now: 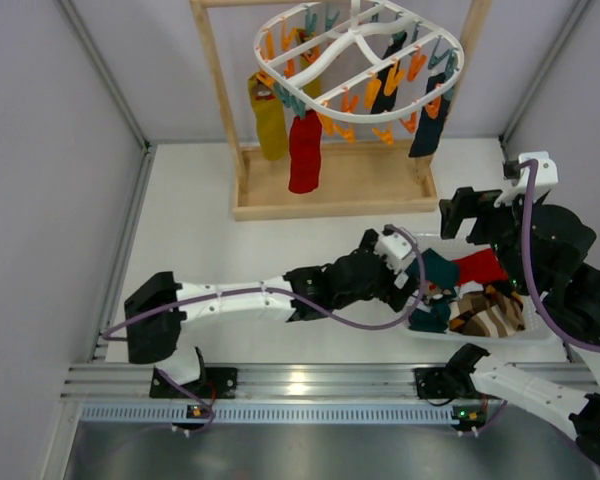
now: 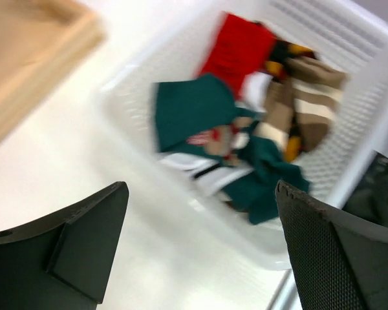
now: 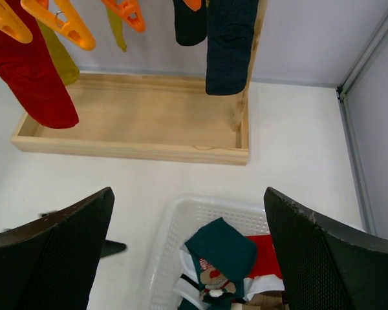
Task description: Remove the socks clipped to the hanger
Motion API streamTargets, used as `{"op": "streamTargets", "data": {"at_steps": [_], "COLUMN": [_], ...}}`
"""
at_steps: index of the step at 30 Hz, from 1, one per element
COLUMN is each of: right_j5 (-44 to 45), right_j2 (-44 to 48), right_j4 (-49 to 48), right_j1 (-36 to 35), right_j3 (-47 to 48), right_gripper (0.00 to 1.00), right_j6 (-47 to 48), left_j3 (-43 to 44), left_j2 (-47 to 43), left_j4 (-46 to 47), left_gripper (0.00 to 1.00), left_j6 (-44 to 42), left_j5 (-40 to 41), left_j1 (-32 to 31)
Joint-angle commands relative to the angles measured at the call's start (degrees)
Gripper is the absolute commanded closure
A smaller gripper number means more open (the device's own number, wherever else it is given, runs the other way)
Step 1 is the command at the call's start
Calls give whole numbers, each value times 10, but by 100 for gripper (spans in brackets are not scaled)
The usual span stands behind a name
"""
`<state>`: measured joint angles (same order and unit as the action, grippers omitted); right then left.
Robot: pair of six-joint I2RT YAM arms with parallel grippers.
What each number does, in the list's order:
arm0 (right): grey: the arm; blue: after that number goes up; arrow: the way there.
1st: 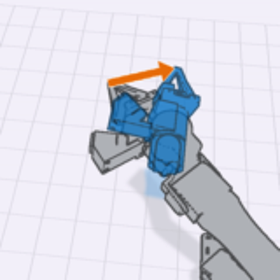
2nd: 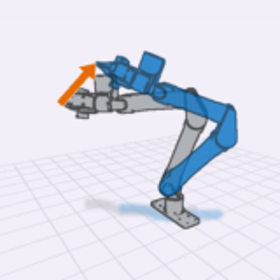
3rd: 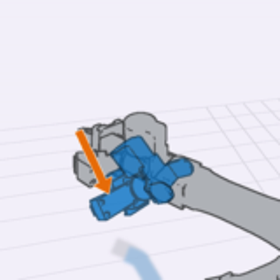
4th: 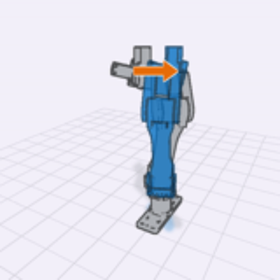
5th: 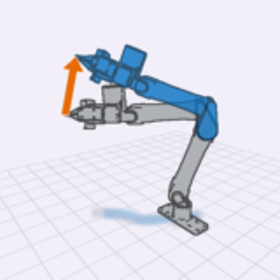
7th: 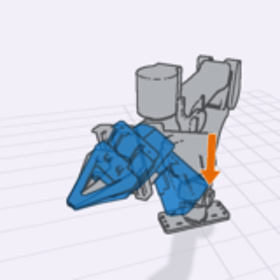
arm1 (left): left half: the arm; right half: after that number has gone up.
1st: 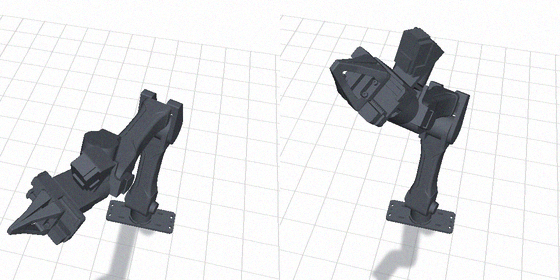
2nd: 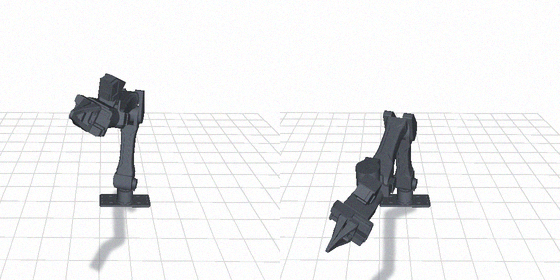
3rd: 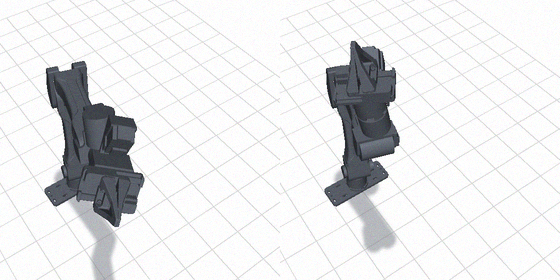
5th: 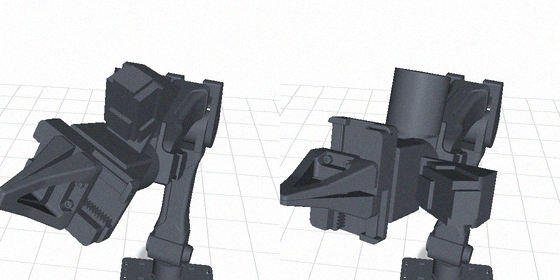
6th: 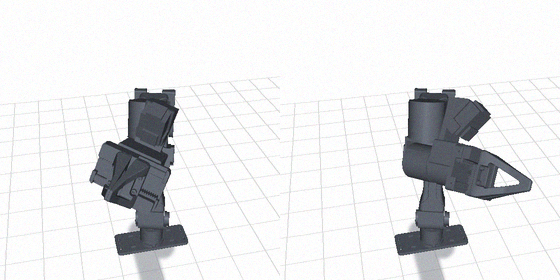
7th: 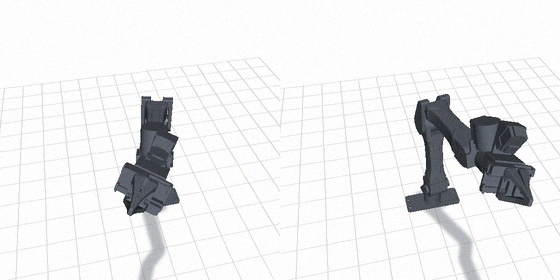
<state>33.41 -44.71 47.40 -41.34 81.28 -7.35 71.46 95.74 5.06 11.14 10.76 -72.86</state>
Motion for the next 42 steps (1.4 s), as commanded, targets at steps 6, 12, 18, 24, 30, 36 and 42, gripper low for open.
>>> {"op": "streamTargets", "data": {"at_steps": [6,12,18,24,30,36,42], "right_j5": [-53,-153,-195,-244,-295,-327,-361], "right_j2": [24,47,51,58,65,67,61], "right_j4": [-84,-137,-138,-126,-105,-125,-132], "right_j1": [6,5,5,5,4,6,5], "right_j3": [-47,-87,-103,-96,-89,-98,-104], "right_gripper": [6,5,5,5,5,5,5], "right_j6": [1,4,12,33,59,68,96], "left_j3": [-146,-177,-245,-254,-173,-86,-2], "left_j2": [-147,-152,-163,-146,-80,-8,62], "left_j4": [7,13,172,304,304,304,304], "left_gripper": [1,1,1,1,1,1,1], "left_j6": [39,48,-21,-59,-65,-70,-27], "left_j5": [336,150,-45,-320,-447,-455,-511], "left_j1": [69,242,397,497,553,565,570]}}
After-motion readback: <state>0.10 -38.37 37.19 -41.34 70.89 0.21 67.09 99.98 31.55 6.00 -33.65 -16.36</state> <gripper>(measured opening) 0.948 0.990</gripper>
